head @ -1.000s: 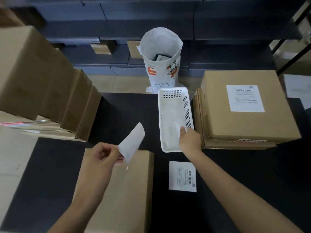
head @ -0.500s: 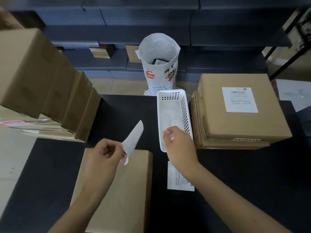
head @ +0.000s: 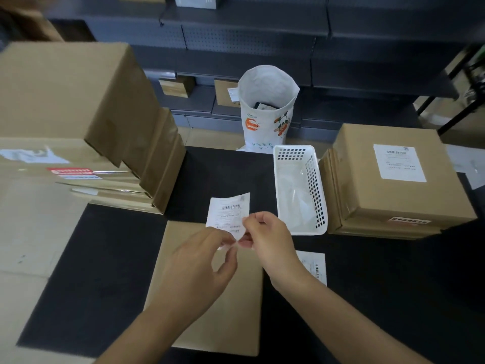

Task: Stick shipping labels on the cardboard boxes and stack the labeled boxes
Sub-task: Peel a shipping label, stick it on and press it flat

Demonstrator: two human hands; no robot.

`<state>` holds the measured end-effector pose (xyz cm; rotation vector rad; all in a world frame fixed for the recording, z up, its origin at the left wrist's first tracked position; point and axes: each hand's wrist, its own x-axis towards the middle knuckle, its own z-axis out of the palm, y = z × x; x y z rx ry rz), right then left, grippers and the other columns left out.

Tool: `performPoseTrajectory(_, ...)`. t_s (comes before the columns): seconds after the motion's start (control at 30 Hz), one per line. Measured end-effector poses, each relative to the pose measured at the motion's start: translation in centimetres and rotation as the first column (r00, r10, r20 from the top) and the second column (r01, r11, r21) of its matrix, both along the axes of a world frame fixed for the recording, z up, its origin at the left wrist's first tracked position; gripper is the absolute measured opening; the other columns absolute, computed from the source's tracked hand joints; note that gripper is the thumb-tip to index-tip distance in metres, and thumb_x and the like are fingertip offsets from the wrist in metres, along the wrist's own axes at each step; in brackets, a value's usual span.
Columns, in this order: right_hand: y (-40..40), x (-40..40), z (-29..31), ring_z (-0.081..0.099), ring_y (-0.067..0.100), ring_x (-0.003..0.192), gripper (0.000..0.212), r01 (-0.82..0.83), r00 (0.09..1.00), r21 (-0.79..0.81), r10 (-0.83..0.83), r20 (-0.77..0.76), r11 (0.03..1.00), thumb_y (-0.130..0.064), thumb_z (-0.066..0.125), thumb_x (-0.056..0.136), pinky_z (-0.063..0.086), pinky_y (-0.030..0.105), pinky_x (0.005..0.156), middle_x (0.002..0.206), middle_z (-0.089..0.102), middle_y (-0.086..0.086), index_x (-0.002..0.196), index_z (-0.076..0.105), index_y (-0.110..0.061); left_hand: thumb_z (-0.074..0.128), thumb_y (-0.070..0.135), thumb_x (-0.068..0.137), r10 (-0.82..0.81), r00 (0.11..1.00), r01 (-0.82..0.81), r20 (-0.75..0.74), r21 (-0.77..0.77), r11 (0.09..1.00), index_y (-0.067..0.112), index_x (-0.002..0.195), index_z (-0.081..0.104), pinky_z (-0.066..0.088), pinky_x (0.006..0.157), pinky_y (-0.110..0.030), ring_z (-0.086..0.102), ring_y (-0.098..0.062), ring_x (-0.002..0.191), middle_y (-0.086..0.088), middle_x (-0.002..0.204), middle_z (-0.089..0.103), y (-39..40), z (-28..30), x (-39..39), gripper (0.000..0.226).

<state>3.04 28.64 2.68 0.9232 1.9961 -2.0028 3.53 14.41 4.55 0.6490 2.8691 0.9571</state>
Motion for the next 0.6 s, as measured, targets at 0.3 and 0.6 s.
performPoseTrajectory(0.3,-8.8,0.1,-1.0,0.063,0.008,0.080,0.014,0.117,0.992,0.191,-0.126,0.032,0.975,-0.020,0.051,0.095,0.043,0.019,0.062,0.085,0.066,-0.007,0.091,0.063,-0.015,0.059,0.044,0.086,-0.076,0.989,0.059,0.129,0.125,0.990,0.034,0.105,0.063,0.047,0.078,-0.014,0.055,0.008,0.095,0.027,0.094,0.059,-10.1,-1.0,-2.9,0.022)
performPoseTrajectory(0.6,-13.1,3.0,-2.7,0.069,0.021,0.093,0.024,0.221,0.955,0.054,-0.228,0.188,0.974,-0.020,0.045,0.095,0.053,0.045,0.090,0.096,0.074,0.002,0.095,0.068,-0.011,0.063,0.039,0.088,0.093,0.823,-0.216,0.560,0.158,0.964,0.022,0.107,0.061,0.039,0.074,-0.014,0.053,-0.003,0.096,0.009,0.109,0.050,-14.6,-4.7,-5.2,0.026)
